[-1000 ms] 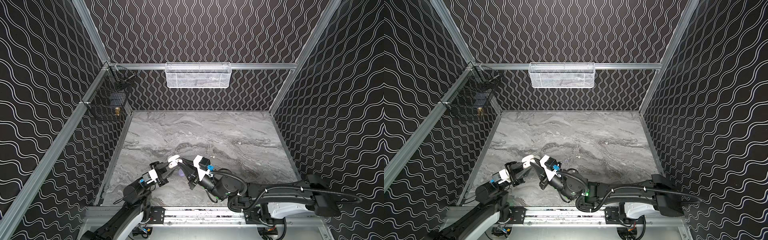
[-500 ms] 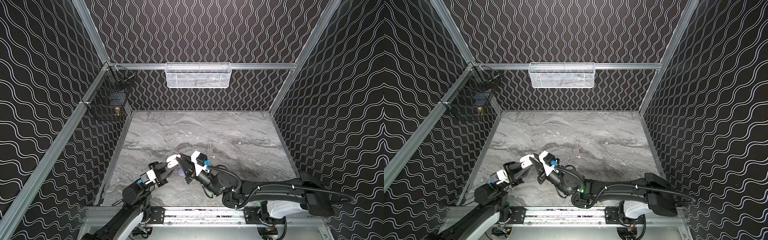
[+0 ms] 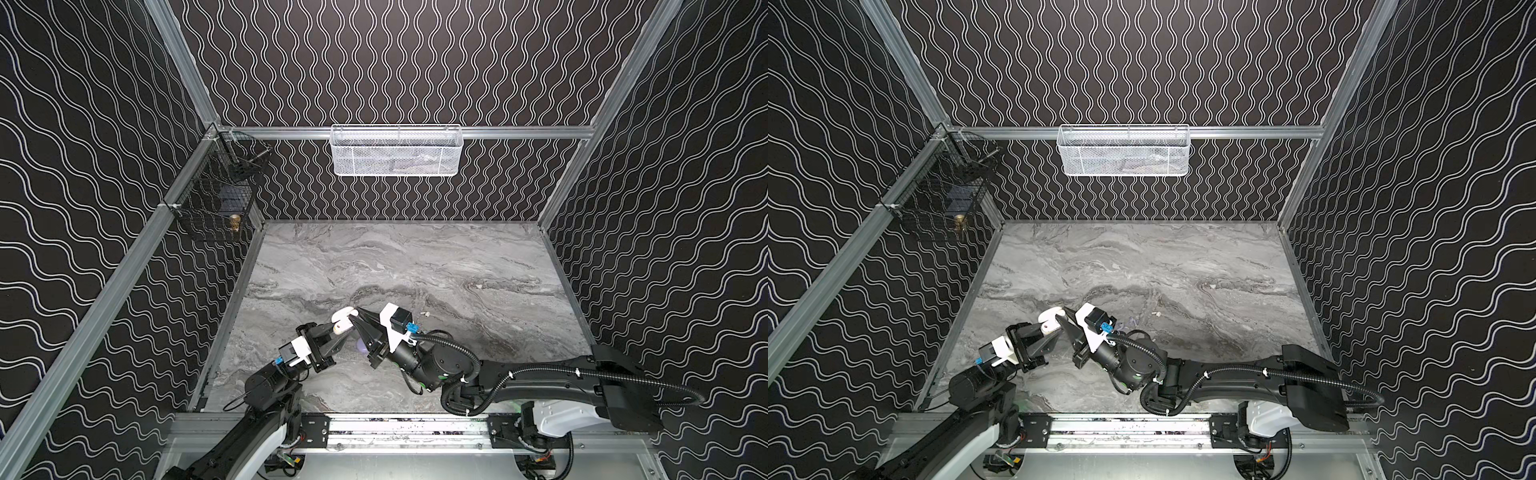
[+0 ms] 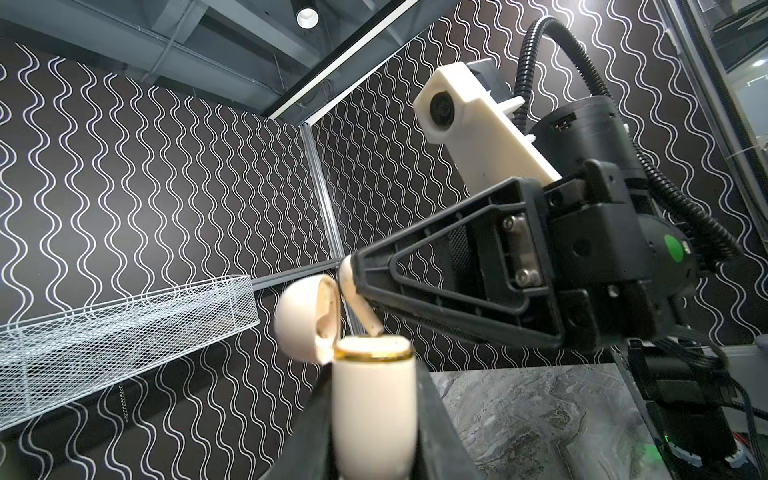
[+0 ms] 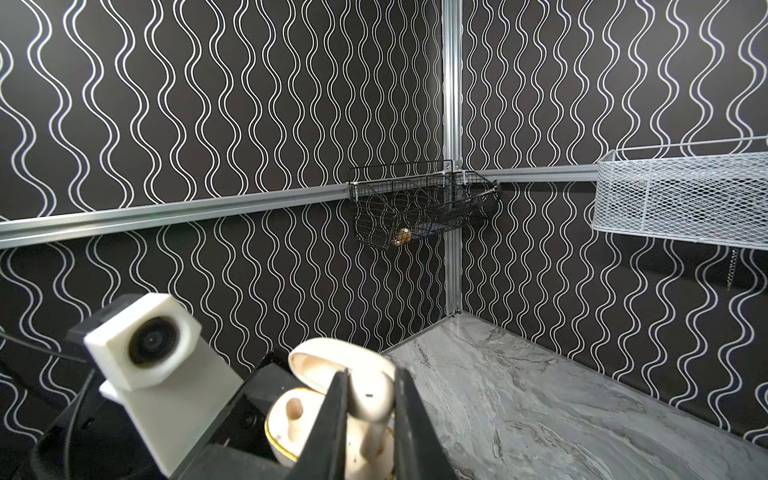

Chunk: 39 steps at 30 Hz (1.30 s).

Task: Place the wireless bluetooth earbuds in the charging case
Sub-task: 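Lower the cream earbud into the open case held by the left gripper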

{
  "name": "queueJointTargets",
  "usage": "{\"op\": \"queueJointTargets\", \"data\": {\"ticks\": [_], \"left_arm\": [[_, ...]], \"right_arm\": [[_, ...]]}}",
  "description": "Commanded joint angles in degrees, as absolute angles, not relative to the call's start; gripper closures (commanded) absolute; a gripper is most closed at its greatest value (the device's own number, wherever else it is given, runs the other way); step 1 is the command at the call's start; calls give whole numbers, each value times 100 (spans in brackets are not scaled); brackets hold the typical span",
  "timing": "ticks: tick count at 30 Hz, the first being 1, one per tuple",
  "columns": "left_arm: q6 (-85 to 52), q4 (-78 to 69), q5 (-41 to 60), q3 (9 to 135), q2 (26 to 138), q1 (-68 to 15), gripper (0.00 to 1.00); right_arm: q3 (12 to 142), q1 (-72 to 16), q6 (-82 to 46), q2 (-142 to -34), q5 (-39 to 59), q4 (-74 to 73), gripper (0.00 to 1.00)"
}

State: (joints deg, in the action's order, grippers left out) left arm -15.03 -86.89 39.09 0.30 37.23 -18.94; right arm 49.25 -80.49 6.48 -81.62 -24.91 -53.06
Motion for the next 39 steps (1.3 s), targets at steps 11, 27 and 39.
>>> {"op": "queueJointTargets", "data": {"ticks": [11, 27, 39], "left_arm": [[-1890, -8886, 3694, -279, 3488, -1898, 100], [-2128, -8878, 3495, -279, 3328, -1898, 100], [-2048, -8809, 3468, -277, 3322, -1898, 100]], "right_arm": [[4870, -7974, 797, -8321, -2673, -5647, 95], [4712, -7981, 1035, -8433, -2350, -5889, 96], [4573, -8043, 1020, -8388, -2127, -5866, 85]]}}
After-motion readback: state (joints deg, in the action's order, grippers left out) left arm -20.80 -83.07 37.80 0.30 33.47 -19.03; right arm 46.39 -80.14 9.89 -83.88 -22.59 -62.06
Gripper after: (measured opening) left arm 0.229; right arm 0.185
